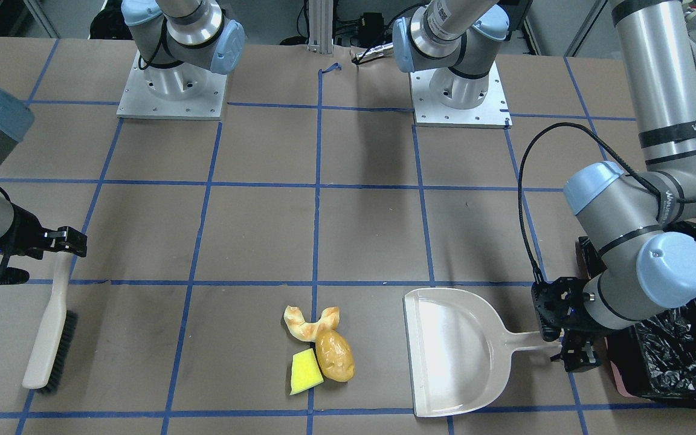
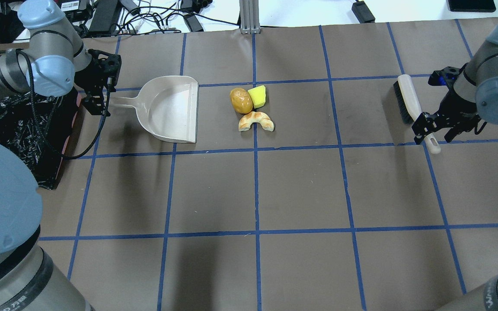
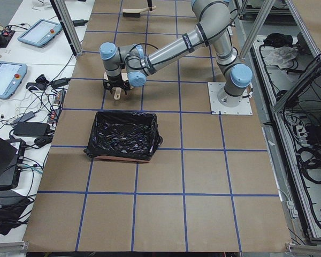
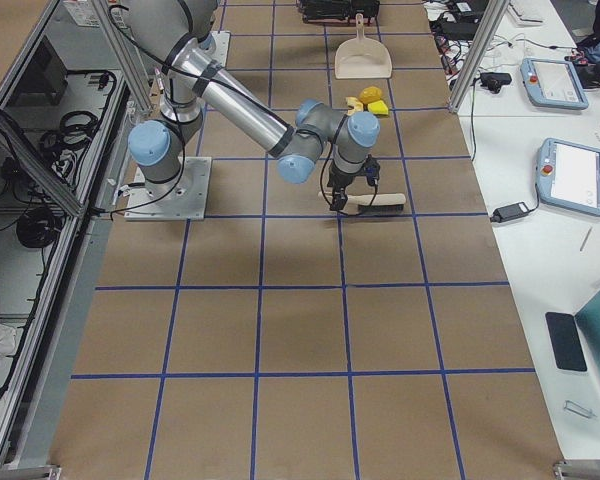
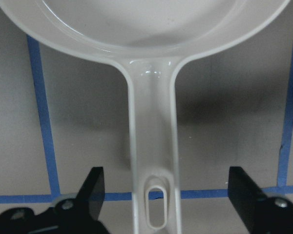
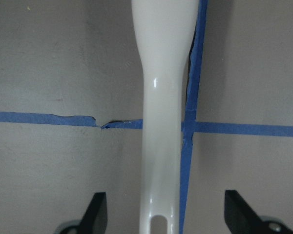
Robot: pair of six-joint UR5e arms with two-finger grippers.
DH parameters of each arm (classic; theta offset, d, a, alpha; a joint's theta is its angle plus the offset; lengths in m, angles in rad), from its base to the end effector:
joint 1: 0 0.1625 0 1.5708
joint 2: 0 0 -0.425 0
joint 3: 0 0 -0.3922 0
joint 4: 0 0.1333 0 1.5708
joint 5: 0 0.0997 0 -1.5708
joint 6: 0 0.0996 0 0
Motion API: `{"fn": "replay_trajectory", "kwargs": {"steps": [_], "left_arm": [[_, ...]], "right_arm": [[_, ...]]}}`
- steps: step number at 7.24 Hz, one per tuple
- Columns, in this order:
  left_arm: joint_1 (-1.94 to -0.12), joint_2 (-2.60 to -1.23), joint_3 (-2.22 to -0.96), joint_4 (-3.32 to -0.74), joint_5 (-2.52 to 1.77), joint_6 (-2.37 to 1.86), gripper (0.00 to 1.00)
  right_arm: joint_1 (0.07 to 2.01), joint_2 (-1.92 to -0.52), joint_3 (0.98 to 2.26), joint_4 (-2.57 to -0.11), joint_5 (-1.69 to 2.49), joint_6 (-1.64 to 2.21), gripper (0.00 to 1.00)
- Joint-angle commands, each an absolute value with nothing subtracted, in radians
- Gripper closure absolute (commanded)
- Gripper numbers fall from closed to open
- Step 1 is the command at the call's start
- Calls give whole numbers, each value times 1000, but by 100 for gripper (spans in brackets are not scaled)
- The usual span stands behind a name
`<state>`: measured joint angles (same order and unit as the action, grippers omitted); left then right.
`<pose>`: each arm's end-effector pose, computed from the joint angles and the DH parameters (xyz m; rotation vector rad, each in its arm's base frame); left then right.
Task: Sweep and dump trash into bin
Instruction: 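Close the left gripper on the white dustpan handle while the right grasps the brush handle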
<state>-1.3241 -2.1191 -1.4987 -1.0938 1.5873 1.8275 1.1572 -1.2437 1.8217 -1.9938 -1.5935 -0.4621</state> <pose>0.0359 -0.6817 0.2459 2.2260 2.2039 0.0216 -0.1003 -0.5546 0.2369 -0.0776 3.0868 0.2320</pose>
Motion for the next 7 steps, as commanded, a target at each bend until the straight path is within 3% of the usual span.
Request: {"fn": "replay_trajectory", "kwargs": {"steps": [1, 2, 5, 6, 7], "left_arm": [[-1325, -2120, -1499, -1092, 1586, 1827, 23], [-1330, -2120, -1499, -1092, 1586, 1825, 26], [-1330, -2121, -1503, -1091, 1592, 1832, 47], [-1331, -2125, -1505, -1091, 1591, 1832, 49], [-1333, -2128, -1503, -1085, 1591, 1835, 52]], "right_arm": [[1158, -1246, 1819, -1994, -1591, -460, 33], [1158, -1246, 1819, -1994, -1589, -460, 38], [1158, -1243, 1819, -1994, -1589, -459, 37], [1160, -1241, 1818, -1993, -1589, -453, 38], [1161, -1244, 1816, -1994, -1583, -436, 48]]}}
